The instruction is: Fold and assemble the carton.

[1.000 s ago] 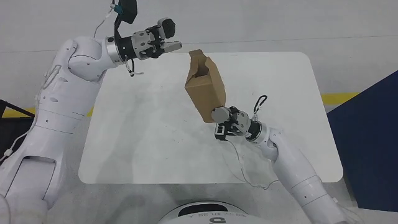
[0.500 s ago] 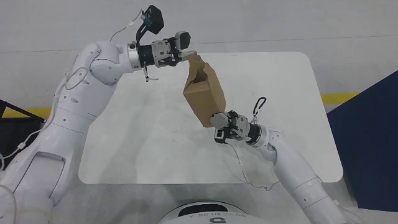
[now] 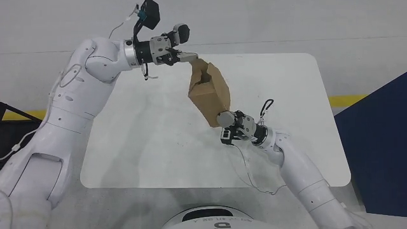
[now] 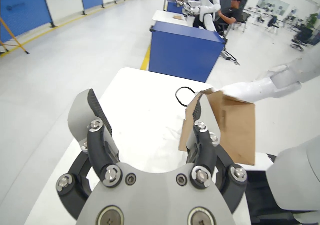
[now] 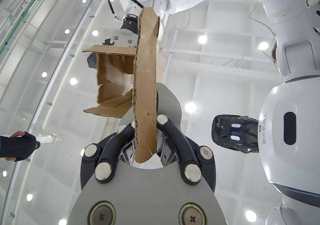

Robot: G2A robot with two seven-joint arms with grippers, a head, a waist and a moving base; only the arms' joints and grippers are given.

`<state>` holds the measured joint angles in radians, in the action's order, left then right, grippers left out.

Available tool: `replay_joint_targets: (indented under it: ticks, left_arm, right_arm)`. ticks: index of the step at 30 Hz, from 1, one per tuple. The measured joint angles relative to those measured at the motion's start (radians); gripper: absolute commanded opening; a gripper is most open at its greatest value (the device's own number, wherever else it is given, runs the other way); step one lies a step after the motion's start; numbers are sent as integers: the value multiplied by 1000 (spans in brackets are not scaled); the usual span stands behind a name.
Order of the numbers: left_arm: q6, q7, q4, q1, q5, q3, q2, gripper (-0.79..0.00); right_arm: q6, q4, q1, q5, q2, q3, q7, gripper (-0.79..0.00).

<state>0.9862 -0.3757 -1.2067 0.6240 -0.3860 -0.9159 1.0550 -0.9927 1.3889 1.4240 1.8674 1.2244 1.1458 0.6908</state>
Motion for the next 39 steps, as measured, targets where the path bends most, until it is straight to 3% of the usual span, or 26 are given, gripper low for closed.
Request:
replay_joint_targets:
  ticks: [3, 11, 17, 22, 36, 39]
  left_arm:
    - [-18, 48, -49, 21, -65, -28, -4, 0]
    - [-95, -45, -162, 37, -94, -25, -8, 0]
    - [-169, -79, -167, 12, -118, 34, 13, 0]
    - [-156, -148, -138, -5, -125, 76, 23, 0]
    - [-146, -205, -165, 1, -131, 80, 24, 0]
    - [-149, -211, -181, 7, -148, 73, 21, -34]
  right_arm:
    - [23, -1, -2, 5, 1, 3, -14, -785]
    - [60, 14, -6, -25, 5, -8, -29, -785]
    - [66, 16, 1, -41, 5, -5, -2, -785]
    - [66, 13, 9, -48, 3, 6, 23, -785]
    - [45, 13, 16, -59, 0, 16, 45, -785]
    - [41, 13, 17, -61, 0, 17, 49, -785]
